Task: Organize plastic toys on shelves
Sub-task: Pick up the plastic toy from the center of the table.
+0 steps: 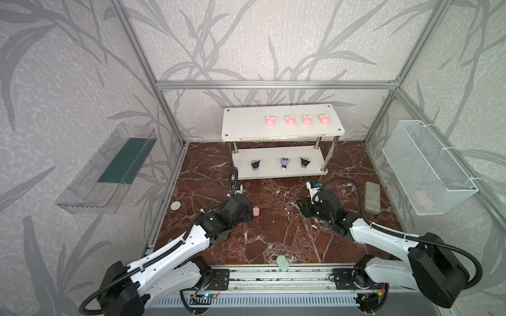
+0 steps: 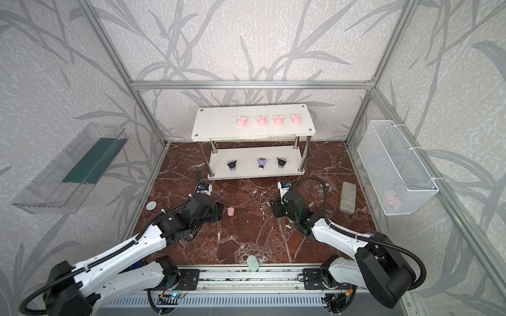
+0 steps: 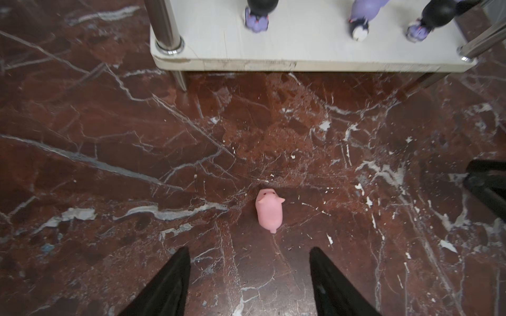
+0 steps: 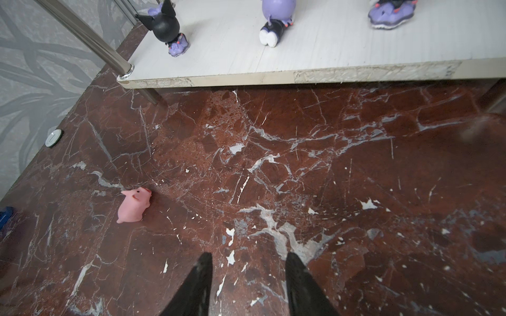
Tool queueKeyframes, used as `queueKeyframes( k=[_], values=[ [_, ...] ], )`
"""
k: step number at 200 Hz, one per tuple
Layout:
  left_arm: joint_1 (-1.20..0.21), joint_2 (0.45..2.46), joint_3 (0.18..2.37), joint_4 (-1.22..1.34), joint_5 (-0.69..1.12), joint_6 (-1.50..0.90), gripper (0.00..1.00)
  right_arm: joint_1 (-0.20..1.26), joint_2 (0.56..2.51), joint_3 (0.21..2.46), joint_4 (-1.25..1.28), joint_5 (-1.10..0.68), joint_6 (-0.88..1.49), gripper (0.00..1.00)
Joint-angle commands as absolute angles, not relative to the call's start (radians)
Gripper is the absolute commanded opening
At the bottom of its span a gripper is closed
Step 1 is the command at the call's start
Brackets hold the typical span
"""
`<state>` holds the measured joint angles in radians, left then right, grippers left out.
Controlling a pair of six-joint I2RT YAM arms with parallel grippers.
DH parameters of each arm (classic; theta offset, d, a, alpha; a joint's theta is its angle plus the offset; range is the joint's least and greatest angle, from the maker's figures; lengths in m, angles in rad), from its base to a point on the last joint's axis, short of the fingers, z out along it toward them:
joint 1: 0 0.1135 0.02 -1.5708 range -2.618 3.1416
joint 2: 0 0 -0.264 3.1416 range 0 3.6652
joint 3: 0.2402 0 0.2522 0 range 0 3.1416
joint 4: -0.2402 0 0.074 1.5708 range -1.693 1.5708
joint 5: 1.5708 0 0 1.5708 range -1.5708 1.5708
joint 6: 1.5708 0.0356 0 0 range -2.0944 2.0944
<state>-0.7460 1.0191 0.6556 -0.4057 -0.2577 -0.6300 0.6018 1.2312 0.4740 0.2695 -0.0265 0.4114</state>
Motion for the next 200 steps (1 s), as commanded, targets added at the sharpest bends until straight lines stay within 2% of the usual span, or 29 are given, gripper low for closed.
queueKeyframes(
  k=[1,53,99,155,200],
  values=[
    [-0.749,1.085,0.647,-0.290,-0.201,-0.665,0.68,0.596,1.229,0.495,0.268,-0.019,0.427,0.44],
    [-0.749,1.298,0.663,-0.201,-0.097,-0.651,0.69,0.600,1.232,0.494,0.264,-0.026,0.430,0.44],
    [-0.749,1.462,0.708,-0.183,-0.079,-0.662,0.70,0.599,1.236,0.494,0.267,-0.021,0.421,0.44],
    [-0.747,1.533,0.751,-0.211,-0.125,-0.667,0.69,0.598,1.247,0.492,0.270,-0.009,0.409,0.44],
    [-0.747,1.563,0.754,-0.215,-0.163,-0.682,0.64,0.596,1.278,0.494,0.291,-0.017,0.408,0.44]
  ],
)
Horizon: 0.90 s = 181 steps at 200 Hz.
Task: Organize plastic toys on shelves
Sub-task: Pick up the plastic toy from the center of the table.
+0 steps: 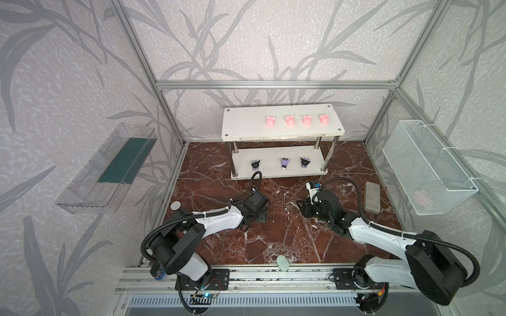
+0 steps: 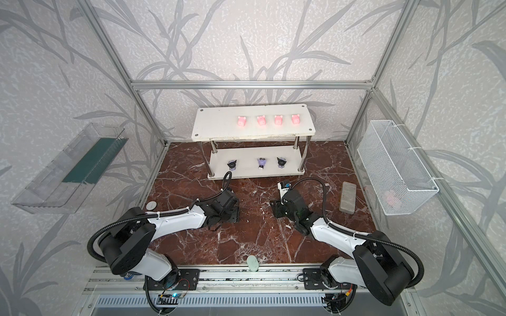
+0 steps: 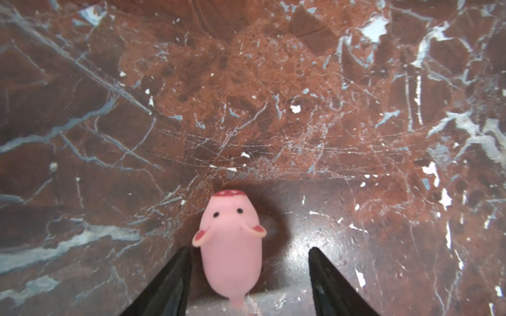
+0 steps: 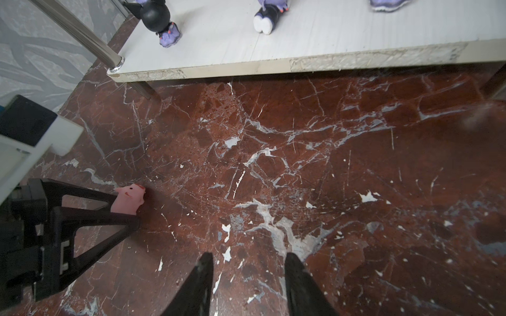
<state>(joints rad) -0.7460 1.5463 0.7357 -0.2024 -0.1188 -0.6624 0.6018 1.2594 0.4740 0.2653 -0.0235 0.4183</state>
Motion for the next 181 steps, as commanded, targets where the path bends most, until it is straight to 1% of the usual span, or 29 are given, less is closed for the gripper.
queueKeyframes(
  k=[1,87,120,148,181],
  values=[
    [-0.747,1.563,0.754,-0.215,-0.163,-0.683,0.64,0.596,1.278,0.494,0.291,-0.017,0.408,0.44],
    [-0.747,1.606,0.782,-0.221,-0.199,-0.696,0.49,0.592,1.323,0.498,0.318,-0.026,0.413,0.44],
    [-0.747,1.612,0.785,-0.222,-0.203,-0.698,0.43,0.591,1.334,0.500,0.324,-0.029,0.413,0.44],
    [-0.747,1.614,0.790,-0.230,-0.209,-0.701,0.34,0.588,1.347,0.503,0.331,-0.034,0.414,0.44],
    [-0.747,1.604,0.792,-0.241,-0.216,-0.703,0.30,0.586,1.361,0.505,0.339,-0.039,0.417,0.44]
  ],
)
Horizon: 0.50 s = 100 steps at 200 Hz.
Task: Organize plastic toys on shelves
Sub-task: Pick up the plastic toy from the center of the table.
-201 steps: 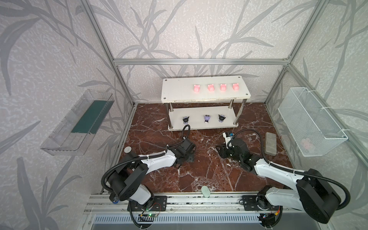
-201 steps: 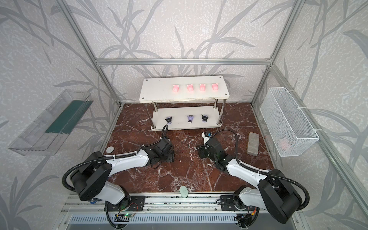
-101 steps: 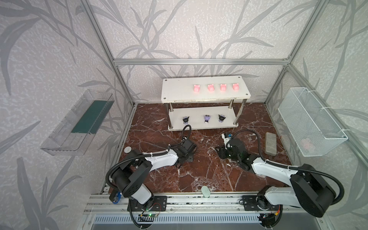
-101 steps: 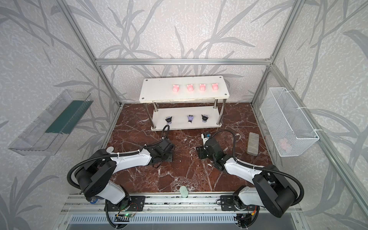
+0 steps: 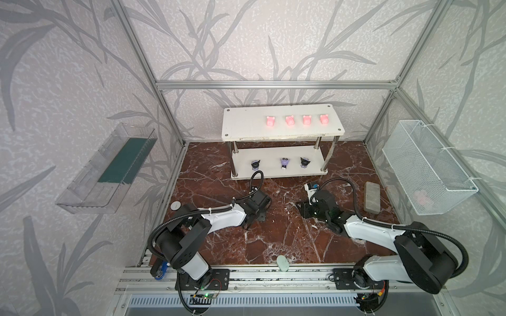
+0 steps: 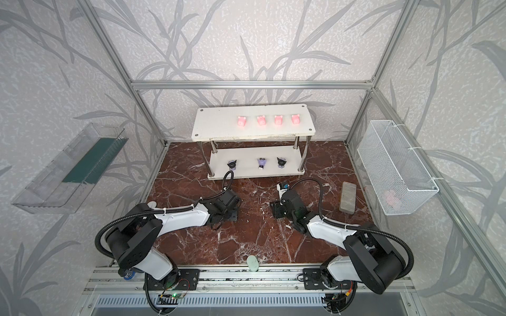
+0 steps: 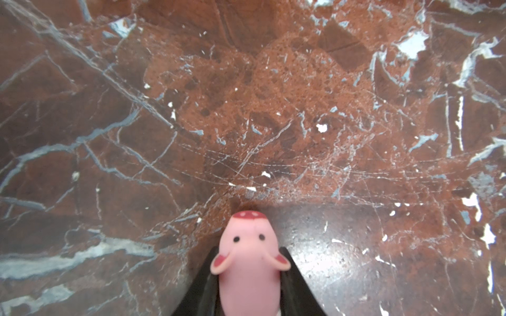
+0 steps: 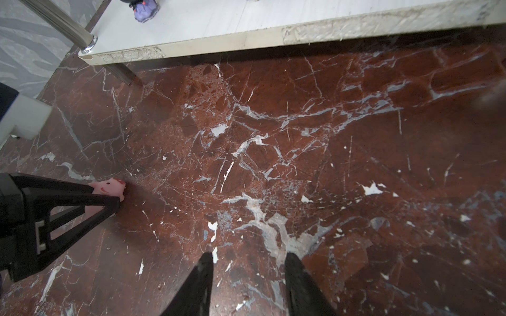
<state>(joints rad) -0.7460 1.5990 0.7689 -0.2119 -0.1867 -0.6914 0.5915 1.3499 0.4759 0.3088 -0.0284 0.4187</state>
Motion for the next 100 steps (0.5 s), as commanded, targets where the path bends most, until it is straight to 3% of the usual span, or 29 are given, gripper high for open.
queueKeyframes(
  k=[1,100],
  values=[
    [-0.747,1.604,0.792,-0.242,-0.216,-0.703,0.30,0.586,1.361,0.505,0.339,-0.040,0.417,0.44],
    [-0.747,1.402,0.889,-0.462,-0.234,-0.668,0.28,0.580,1.384,0.508,0.354,-0.050,0.420,0.44]
  ],
)
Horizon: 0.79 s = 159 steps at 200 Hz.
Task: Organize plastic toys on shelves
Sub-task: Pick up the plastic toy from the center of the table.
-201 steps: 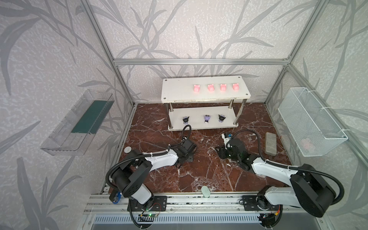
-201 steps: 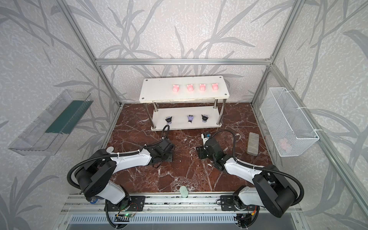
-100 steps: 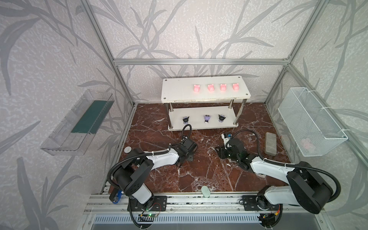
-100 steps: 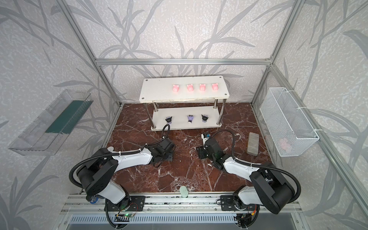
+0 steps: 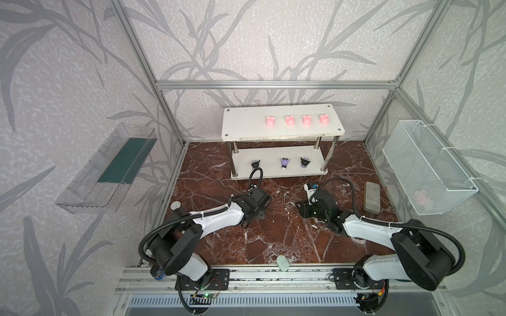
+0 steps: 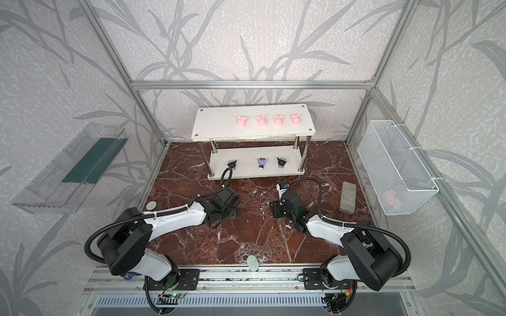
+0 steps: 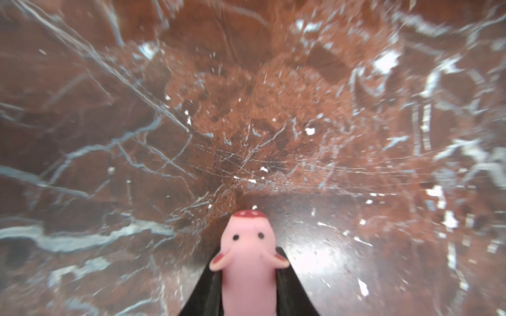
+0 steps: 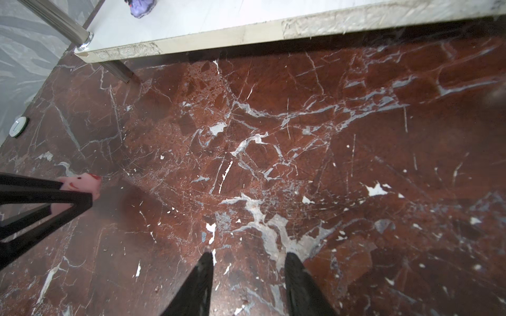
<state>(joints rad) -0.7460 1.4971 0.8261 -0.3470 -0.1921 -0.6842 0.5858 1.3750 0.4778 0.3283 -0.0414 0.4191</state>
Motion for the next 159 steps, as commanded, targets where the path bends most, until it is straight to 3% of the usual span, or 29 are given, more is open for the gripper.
queueKeyframes(
  k=[1,75,159],
  values=[
    [-0.746,1.398,0.891,-0.466,-0.235,-0.668,0.28,0.579,1.384,0.507,0.354,-0.050,0.420,0.44],
    [-0.677,1.182,1.242,-0.855,-0.234,-0.521,0.28,0.574,1.408,0.503,0.384,-0.064,0.425,0.44],
    [-0.558,1.354,1.792,-0.935,-0.220,-0.341,0.28,0.575,1.395,0.492,0.402,-0.093,0.428,0.44]
  ],
)
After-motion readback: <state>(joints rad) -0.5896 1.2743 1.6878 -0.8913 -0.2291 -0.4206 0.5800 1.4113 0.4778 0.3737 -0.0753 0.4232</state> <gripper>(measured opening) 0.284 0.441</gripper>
